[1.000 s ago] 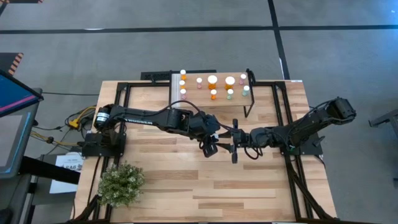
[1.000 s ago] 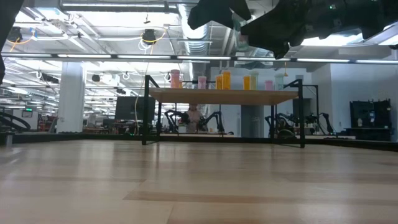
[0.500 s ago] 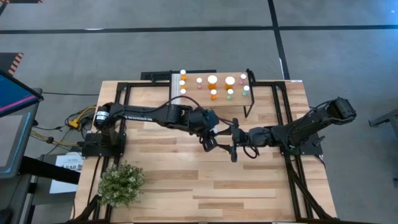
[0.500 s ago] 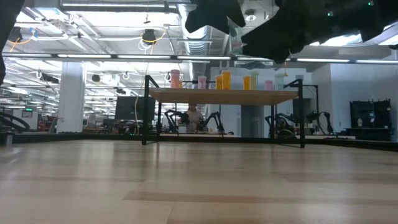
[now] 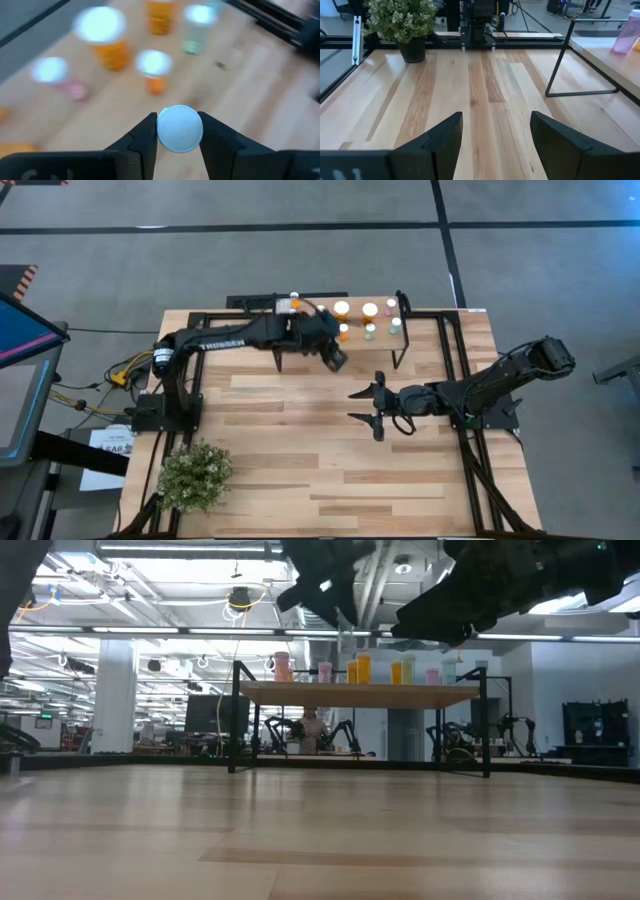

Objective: Pick and place medicine bottles onto shelf by color
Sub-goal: Put the small blue pill bottle on the shelf

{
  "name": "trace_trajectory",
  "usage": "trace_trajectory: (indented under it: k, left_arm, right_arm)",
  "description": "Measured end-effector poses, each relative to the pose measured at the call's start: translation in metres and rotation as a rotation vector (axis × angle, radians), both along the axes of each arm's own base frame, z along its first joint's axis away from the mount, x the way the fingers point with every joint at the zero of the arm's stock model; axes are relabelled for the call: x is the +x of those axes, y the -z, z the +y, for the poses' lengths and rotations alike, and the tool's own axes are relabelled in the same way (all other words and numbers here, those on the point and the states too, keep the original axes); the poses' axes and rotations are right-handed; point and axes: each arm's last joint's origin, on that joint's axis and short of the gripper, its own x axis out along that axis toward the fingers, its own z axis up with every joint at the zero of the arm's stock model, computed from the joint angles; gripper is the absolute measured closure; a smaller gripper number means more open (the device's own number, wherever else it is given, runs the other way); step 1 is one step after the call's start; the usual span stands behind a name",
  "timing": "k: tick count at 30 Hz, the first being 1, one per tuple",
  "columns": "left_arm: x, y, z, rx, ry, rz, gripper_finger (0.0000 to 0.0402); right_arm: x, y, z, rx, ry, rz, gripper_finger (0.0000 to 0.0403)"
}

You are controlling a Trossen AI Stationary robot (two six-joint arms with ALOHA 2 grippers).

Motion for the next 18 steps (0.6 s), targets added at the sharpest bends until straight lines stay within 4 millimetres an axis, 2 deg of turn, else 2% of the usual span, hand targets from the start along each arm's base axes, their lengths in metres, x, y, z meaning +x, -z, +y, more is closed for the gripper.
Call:
trace_trajectory:
  k: [4,9,13,18]
  left_arm:
    - [-0.008,0.001,0.03,0.009,-0.13,0.008,0.029]
    - [-0.016,0.003,0.053,-0.003,-0.193,0.017,0.029]
    - [-0.017,0.003,0.056,-0.019,-0.204,0.01,0.029]
    - [-0.015,0.005,0.051,-0.016,-0.192,0.016,0.029]
  right_arm:
    - [0.0,0.0,0.0,-0.001,0.0,0.002,0.0148]
    - [0.0,0.001,0.0,-0.003,0.001,0.012,0.0148]
    - [0.0,0.001,0.0,-0.003,0.002,0.011,0.0148]
    - [0.0,0.001,0.0,0.003,0.003,0.01,0.0148]
